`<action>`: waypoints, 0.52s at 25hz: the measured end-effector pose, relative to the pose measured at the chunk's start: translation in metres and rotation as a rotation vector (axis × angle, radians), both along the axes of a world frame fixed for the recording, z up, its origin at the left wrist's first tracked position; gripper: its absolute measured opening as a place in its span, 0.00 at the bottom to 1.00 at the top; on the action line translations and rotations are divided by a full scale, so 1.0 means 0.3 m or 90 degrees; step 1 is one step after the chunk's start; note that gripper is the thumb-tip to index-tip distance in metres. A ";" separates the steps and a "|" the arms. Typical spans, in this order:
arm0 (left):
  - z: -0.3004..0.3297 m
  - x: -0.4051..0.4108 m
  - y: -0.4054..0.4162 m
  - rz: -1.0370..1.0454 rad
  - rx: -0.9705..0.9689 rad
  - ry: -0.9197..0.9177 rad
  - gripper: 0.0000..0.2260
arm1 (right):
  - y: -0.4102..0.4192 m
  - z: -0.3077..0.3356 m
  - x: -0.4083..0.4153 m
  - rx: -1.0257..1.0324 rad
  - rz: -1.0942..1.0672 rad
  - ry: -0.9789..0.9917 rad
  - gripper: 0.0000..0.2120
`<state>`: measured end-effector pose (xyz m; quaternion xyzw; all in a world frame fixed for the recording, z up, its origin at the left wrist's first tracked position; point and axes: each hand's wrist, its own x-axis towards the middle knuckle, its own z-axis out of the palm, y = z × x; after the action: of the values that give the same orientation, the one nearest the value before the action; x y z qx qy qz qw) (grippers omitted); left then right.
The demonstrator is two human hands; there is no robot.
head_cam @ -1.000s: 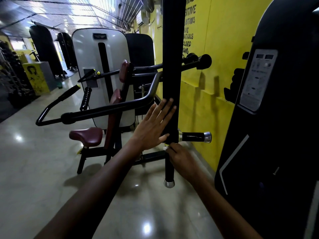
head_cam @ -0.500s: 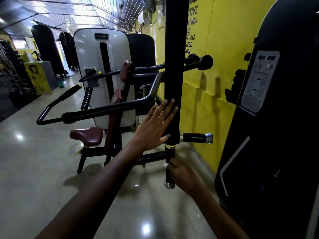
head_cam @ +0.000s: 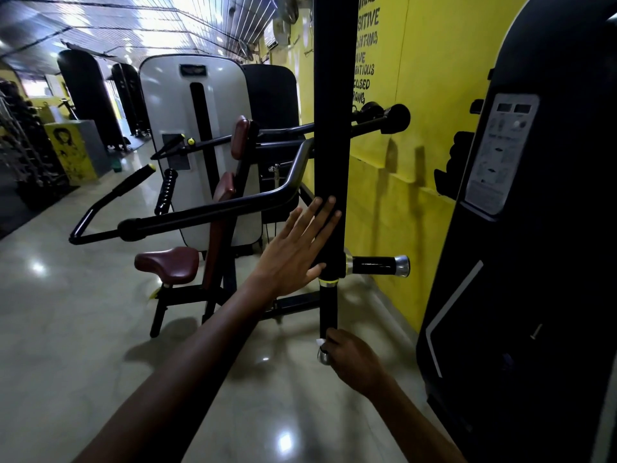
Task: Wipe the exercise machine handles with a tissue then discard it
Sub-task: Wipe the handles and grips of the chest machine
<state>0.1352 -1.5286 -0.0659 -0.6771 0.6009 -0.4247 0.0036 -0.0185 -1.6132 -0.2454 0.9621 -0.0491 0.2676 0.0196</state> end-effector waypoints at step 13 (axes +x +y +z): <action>0.013 -0.006 0.014 0.013 0.012 0.000 0.41 | -0.005 -0.051 -0.017 0.011 0.036 0.111 0.05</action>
<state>0.1333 -1.5243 -0.0621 -0.6832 0.5979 -0.4190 0.0148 -0.0235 -1.6147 -0.2608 0.9829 -0.0220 0.1827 0.0082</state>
